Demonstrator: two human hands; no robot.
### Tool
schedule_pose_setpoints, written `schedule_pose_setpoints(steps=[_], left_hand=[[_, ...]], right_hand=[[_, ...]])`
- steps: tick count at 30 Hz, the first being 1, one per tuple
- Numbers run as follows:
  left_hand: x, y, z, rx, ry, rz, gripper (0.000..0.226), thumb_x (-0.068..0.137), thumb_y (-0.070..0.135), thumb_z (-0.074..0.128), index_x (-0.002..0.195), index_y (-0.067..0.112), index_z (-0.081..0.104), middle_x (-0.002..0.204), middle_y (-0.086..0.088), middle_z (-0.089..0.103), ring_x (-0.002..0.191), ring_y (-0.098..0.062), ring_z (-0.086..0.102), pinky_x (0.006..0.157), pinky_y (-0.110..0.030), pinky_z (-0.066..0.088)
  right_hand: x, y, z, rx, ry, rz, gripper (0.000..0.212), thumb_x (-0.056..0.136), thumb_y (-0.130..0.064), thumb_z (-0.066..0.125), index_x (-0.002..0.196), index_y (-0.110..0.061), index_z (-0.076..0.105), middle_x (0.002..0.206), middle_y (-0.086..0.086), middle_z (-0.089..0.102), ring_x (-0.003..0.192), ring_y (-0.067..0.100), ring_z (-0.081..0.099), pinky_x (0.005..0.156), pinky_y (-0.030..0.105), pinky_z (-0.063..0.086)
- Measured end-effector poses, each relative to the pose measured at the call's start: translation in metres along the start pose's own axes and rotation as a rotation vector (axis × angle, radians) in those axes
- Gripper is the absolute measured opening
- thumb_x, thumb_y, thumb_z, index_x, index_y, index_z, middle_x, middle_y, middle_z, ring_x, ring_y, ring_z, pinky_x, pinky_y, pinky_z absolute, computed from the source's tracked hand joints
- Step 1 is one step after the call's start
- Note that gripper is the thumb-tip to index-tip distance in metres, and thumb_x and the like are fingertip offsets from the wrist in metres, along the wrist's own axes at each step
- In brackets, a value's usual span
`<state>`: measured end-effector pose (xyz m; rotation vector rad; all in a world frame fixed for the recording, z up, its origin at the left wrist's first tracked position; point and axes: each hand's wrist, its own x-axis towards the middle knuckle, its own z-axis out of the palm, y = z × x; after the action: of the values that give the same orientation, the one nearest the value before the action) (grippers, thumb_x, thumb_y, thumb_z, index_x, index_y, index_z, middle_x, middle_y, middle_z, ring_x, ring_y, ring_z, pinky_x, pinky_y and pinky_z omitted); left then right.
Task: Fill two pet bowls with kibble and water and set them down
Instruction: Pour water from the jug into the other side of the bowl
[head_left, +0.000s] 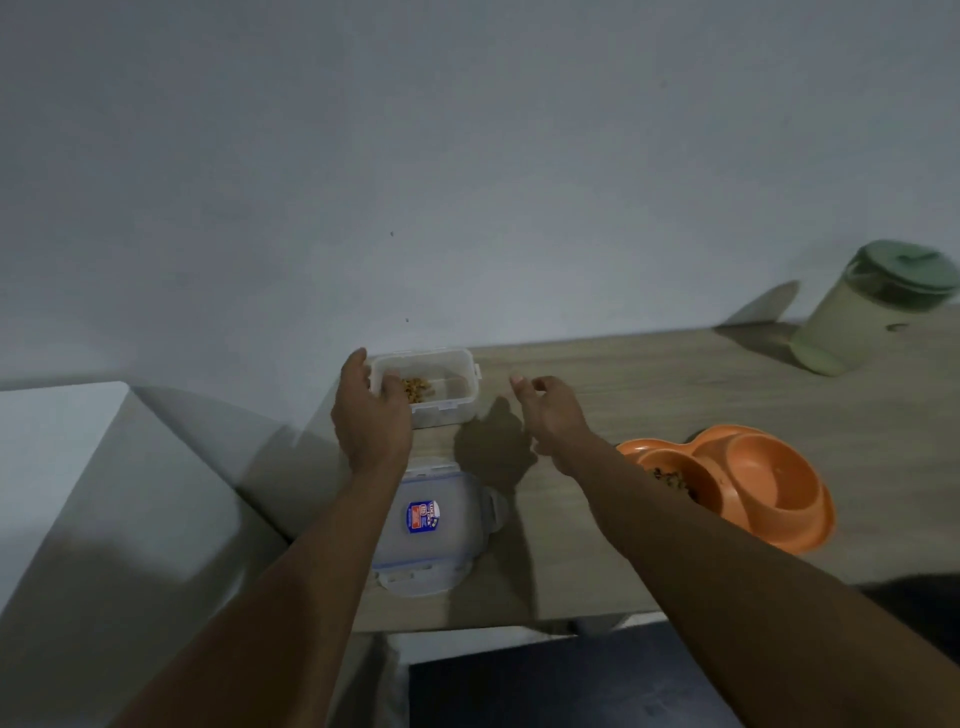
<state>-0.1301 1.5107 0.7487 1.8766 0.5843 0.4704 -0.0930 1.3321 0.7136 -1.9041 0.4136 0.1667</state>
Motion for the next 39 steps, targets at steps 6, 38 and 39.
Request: schedule_pose_setpoints(steps=[6,38,39], left_hand=[[-0.04,0.064,0.053,-0.018,-0.262,0.162,0.041,0.097,0.027,0.055,0.136,0.016,0.051,0.133,-0.01,0.059,0.116,-0.025,0.059,0.094,-0.032,0.045],[-0.235,0.25,0.469,-0.093,-0.534,-0.123,0.064,0.084,0.062,0.054,0.12,0.009,0.061,0.118,-0.009,0.066,0.107,-0.03,0.061,0.096,-0.046,0.05],[-0.236,0.249,0.474,-0.113,-0.543,-0.137,0.06,0.087,0.06,0.053,0.12,0.011,0.062,0.118,-0.008,0.066,0.106,-0.029,0.062,0.096,-0.046,0.05]], right_hand=[[-0.011,-0.004,-0.095,0.019,0.2,-0.051,0.045,0.093,-0.059,0.045,0.087,-0.016,0.054,0.079,0.005,0.05,0.084,0.025,0.05,0.072,0.039,0.04],[0.149,0.069,-0.528,0.218,0.298,0.066,0.073,0.097,-0.06,0.041,0.149,-0.011,0.033,0.151,0.015,0.042,0.134,0.036,0.044,0.108,0.053,0.04],[0.154,0.07,-0.53,0.232,0.226,0.071,0.073,0.097,-0.061,0.039,0.149,-0.01,0.035,0.151,0.015,0.041,0.134,0.035,0.044,0.108,0.053,0.04]])
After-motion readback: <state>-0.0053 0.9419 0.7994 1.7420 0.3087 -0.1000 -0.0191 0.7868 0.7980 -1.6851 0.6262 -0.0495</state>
